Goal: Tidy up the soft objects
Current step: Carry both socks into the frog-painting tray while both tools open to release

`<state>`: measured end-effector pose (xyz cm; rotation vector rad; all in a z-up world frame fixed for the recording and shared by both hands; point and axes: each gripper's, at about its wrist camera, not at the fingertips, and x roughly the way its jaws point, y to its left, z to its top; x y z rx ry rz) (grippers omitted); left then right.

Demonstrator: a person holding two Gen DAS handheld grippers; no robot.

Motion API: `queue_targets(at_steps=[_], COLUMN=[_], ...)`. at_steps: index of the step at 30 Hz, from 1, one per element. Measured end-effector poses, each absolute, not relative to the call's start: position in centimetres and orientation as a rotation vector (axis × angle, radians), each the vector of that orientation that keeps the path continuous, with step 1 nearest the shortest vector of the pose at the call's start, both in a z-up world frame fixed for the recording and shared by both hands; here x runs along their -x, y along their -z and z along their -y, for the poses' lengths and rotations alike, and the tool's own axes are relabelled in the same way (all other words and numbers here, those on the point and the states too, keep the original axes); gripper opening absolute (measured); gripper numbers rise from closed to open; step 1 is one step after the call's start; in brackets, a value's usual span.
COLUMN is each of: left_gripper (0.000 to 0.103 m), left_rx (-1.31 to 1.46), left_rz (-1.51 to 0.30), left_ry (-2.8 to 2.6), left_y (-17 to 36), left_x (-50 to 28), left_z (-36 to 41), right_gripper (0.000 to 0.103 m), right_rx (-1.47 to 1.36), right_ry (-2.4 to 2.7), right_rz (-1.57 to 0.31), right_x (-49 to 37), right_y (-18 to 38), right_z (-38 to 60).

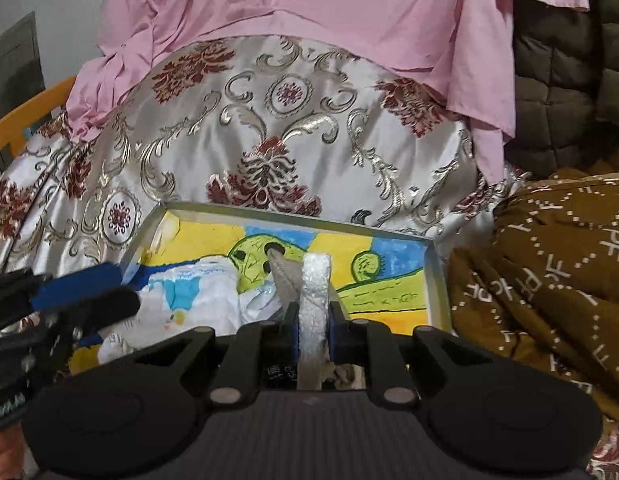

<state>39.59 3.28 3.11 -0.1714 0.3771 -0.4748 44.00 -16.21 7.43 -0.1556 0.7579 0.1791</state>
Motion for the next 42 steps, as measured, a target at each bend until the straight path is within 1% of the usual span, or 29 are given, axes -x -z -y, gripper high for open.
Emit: queue_targets(at_steps=[5, 7, 11, 13, 14, 16, 20, 22, 23, 24, 25, 26, 27, 28, 30, 34, 36, 40, 42], left_gripper=[0.028, 0.032, 0.035, 0.043, 0.045, 0.055, 0.063, 0.063, 0.063, 0.058, 0.046, 0.039, 0.029, 0.022, 0.014, 0.011, 0.011, 0.010, 0.010], left_rx=[0.174, 0.173, 0.170, 0.172, 0.175, 0.178, 0.158, 0.127, 0.105, 0.081, 0.049, 0.023, 0.007, 0.005, 0.007, 0.018, 0.027, 0.065, 0.089], left_rz=[-0.417, -0.421, -0.433, -0.442, -0.447, -0.458, -0.468, -0.476, -0.481, -0.488, -0.498, -0.512, -0.525, -0.527, -0.527, -0.488, -0.458, -0.375, -0.330], left_ry=[0.474, 0.480, 0.486, 0.493, 0.499, 0.520, 0.575, 0.594, 0.603, 0.602, 0.595, 0.587, 0.582, 0.581, 0.576, 0.563, 0.546, 0.488, 0.457], left_y=[-1.5, -1.2, -0.7, -0.5, -0.4, -0.3, 0.1, 0.2, 0.3, 0.4, 0.5, 0.6, 0.7, 0.7, 0.4, -1.2, -2.4, -5.3, -6.7], left_x=[-39.6, -39.6, -39.6, -39.6, -39.5, -39.4, -38.7, -38.4, -38.3, -38.2, -38.2, -38.3, -38.4, -38.4, -38.5, -38.7, -39.0, -39.8, -40.3], left_z=[-3.9, -3.9, -3.7, -3.7, -3.7, -3.8, -3.4, -2.8, -2.5, -2.1, -1.6, -1.2, -1.0, -0.9, -0.9, -1.0, -1.0, -0.9, -0.6], right_gripper=[0.015, 0.015, 0.015, 0.015, 0.015, 0.016, 0.017, 0.018, 0.018, 0.019, 0.020, 0.022, 0.023, 0.023, 0.024, 0.027, 0.030, 0.033, 0.038], right_rx=[0.194, 0.199, 0.193, 0.198, 0.198, 0.190, 0.189, 0.183, 0.179, 0.177, 0.176, 0.174, 0.171, 0.166, 0.157, 0.142, 0.124, 0.102, 0.094], right_ry=[-0.162, -0.153, -0.140, -0.138, -0.138, -0.141, -0.152, -0.156, -0.157, -0.158, -0.158, -0.157, -0.155, -0.155, -0.156, -0.165, -0.174, -0.171, -0.164], right_rz=[-0.750, -0.740, -0.738, -0.733, -0.733, -0.737, -0.735, -0.734, -0.735, -0.736, -0.736, -0.735, -0.734, -0.734, -0.731, -0.714, -0.695, -0.652, -0.633], right_x=[-44.9, -45.2, -46.1, -46.3, -46.4, -46.6, -46.8, -46.8, -46.8, -46.8, -46.8, -46.7, -46.7, -46.6, -46.4, -45.6, -44.9, -43.1, -42.0], right_y=[-5.7, -5.3, -4.8, -4.7, -4.6, -4.4, -4.3, -4.3, -4.3, -4.3, -4.3, -4.3, -4.3, -4.3, -4.5, -5.1, -5.5, -6.2, -6.5], right_z=[15.3, 15.1, 14.8, 14.6, 14.5, 14.3, 14.1, 14.2, 14.2, 14.2, 14.3, 14.4, 14.4, 14.5, 14.8, 15.5, 16.1, 17.6, 18.3])
